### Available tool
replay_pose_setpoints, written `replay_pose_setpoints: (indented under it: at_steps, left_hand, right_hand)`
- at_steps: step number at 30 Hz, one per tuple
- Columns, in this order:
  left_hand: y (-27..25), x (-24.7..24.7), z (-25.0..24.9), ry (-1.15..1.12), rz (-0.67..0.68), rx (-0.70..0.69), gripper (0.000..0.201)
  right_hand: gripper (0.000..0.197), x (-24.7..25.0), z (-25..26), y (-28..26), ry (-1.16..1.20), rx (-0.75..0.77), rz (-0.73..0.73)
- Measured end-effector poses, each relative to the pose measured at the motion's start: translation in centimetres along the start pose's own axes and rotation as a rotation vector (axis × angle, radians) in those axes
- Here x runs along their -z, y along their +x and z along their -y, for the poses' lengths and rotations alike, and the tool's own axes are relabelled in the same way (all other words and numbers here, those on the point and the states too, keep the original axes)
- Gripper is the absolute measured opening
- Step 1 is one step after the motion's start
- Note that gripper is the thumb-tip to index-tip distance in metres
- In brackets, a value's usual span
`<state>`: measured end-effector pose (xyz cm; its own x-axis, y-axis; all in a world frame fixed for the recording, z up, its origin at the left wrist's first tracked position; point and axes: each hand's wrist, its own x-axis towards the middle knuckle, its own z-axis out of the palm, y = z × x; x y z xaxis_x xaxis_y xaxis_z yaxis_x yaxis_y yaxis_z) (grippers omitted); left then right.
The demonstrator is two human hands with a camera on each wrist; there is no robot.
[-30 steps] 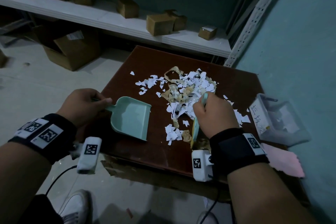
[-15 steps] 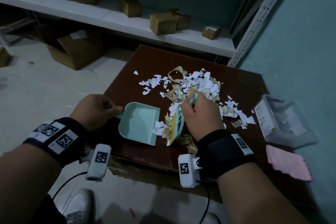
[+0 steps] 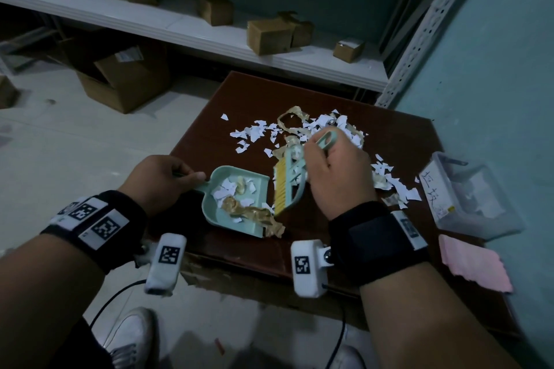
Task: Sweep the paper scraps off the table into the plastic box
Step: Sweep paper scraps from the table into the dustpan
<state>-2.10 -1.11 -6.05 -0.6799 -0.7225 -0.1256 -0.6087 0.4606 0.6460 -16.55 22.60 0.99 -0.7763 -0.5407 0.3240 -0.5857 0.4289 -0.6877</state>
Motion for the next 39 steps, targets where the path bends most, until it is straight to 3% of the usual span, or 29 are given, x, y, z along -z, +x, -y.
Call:
replay_pose_setpoints:
  at_steps: [4,8,13,21,26,32,39]
  left_hand:
    - [0.1,1.2,0.4,0.01,0.0,0.014,0.029]
    - [-0.1,1.8,0.3,0.08,0.007,-0.012,0.03]
    - [-0.4,1.3,-0.2,0.12,0.028,-0.015,0.03]
    - [-0.2,0.5,0.2,0.134,0.067,-0.013,0.032]
    - [-0.1,0.7,0.2,0.092,0.07,-0.009,0.029]
    - [-0.2,0.5,-0.1,0.074,0.082,-0.008,0.032]
    - [-0.7,-0.8,-1.6,0.026,0.099,-0.017,0.029]
  right_hand:
    - [0.022,2.4,-1.2,0.9,-0.23,0.016,-0.072]
    - [0.021,1.8,-1.8,0.3,-0.397,-0.058,0.091]
    - [0.016,-1.2,-0.6,-0.7,-0.258,-0.056,0.193]
    - [0.016,-3.3,0.2,-0.9,-0.025,-0.009,0.184]
    - [0.018,-0.7,-0.2,-0.3,-0.064,0.029,0.094]
    - [0.02,4.7,-2.0,0.3,-0.29,-0.031,-0.031]
    - [0.013,9.4,-4.8,-1.3,-0.529,-0.191,-0.007]
